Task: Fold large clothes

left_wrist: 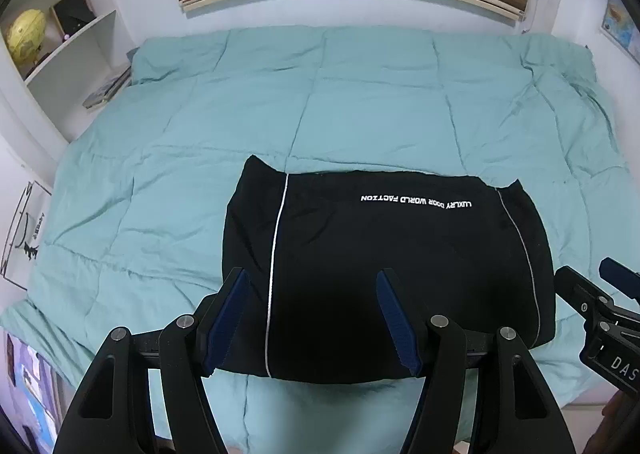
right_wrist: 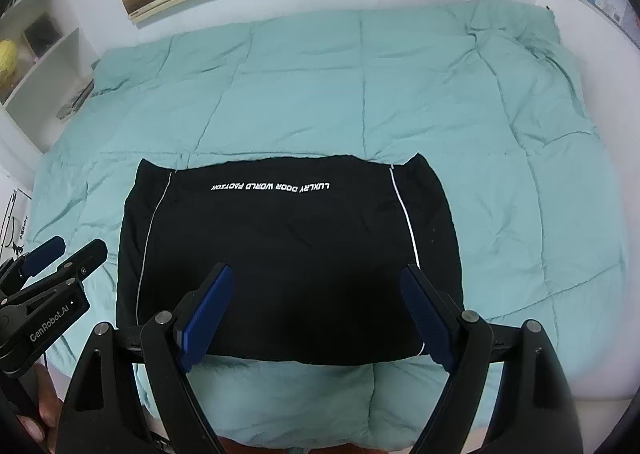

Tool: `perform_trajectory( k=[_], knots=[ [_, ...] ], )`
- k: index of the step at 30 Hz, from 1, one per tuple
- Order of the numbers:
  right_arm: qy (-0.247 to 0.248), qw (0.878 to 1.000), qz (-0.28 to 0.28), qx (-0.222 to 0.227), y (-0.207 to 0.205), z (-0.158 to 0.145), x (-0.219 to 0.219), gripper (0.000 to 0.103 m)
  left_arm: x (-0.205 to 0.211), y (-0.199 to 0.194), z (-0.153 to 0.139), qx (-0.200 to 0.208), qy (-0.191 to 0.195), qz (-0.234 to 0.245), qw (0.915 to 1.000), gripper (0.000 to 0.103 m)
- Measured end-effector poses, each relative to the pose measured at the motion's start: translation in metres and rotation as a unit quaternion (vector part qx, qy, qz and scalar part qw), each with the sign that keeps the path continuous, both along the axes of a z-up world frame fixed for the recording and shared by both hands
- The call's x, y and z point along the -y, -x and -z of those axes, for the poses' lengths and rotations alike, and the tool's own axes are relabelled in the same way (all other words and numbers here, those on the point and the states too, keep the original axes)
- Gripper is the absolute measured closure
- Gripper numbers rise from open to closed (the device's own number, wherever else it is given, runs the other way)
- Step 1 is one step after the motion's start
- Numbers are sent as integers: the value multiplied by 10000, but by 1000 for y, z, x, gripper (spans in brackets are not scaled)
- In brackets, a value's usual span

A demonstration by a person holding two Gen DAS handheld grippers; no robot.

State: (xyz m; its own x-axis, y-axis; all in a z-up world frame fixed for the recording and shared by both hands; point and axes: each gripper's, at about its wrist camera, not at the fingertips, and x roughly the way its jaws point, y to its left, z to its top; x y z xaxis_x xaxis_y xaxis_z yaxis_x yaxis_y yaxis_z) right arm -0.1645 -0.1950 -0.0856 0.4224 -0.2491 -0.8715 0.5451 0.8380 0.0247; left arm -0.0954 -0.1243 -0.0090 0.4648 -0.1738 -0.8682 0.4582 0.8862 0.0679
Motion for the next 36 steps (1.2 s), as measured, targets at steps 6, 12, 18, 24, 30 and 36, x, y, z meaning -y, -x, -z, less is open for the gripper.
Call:
perform_trajectory(
  k=[6,12,18,24,30,36],
  knots=[
    [-9,10000,-44,-23,-2,2,-4,17,0,2,2,-12,-52,-14,10000,35],
    [-45,10000,-53,-58,-3,5,-6,17,0,4,5,-23,-103,2,9999,35],
    [-65,9999,-63,-117,-3,9,-8,17,0,5,6,-30,-160,-25,9999,35],
    [-111,9998,-55,-137,-3,11,-8,17,0,5,8,-46,-186,-9,9998,36],
    [-140,9997,-70,-170,-3,14,-9,17,1,5,9,-50,-194,5,9998,35],
    [-192,9995,-130,-212,-7,17,-9,17,-1,2,10,-51,-212,-19,9998,35]
  ],
)
